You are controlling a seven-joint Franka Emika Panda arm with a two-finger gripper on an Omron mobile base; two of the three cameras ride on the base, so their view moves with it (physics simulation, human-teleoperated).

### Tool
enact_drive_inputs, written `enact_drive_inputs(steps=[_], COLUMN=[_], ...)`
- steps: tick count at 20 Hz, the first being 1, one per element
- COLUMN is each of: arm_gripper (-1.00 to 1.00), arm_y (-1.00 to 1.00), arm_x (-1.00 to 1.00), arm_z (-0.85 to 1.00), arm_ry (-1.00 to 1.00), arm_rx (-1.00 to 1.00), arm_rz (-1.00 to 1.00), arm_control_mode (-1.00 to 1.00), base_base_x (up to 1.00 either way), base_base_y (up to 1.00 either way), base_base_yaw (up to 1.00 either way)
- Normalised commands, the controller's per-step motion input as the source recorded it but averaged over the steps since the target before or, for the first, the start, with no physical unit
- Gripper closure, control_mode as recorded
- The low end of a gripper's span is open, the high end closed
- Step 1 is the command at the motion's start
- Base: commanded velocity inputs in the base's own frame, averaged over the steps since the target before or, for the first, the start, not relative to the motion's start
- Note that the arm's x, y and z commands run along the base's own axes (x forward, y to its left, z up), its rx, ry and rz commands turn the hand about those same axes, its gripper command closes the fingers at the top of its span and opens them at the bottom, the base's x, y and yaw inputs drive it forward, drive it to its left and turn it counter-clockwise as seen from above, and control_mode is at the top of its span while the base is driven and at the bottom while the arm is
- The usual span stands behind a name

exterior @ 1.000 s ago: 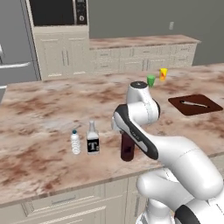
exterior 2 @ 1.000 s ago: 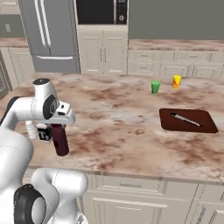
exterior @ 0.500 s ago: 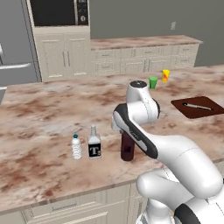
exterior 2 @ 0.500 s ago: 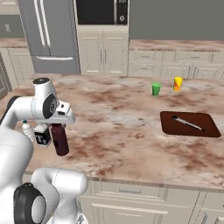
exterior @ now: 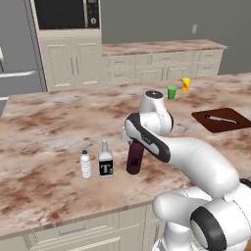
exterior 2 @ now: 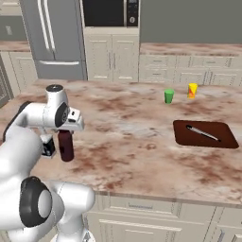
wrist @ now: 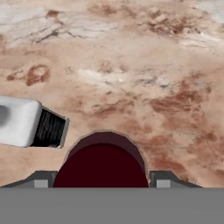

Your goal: Place the drinks on the dining counter in a tight cluster.

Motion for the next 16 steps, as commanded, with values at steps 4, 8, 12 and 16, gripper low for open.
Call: enact_drive_inputs(steps=[4, 8, 12, 16], arm_gripper=[1.00, 1.00, 1.00, 1.00], arm_y=[0.34, 0.29, 0.17, -0.02], arm_x=[0.54, 0.45, 0.28, -0.01], arm_z=[-0.16, -0.24, -0.26, -0.26], arm_ry=[0.05, 0.04, 0.06, 0.05], arm_rx=[0.01, 0.00, 0.00, 0.02], arm_rz=[0.00, 0.00, 0.00, 0.00], arm_control_mode=[-1.00, -1.00, -1.00, -1.00], base_base_x=[0.00, 0.00, 0.00, 0.00], base_base_y=[0.00, 0.00, 0.00, 0.00], base_base_yaw=[0.00, 0.00, 0.00, 0.00])
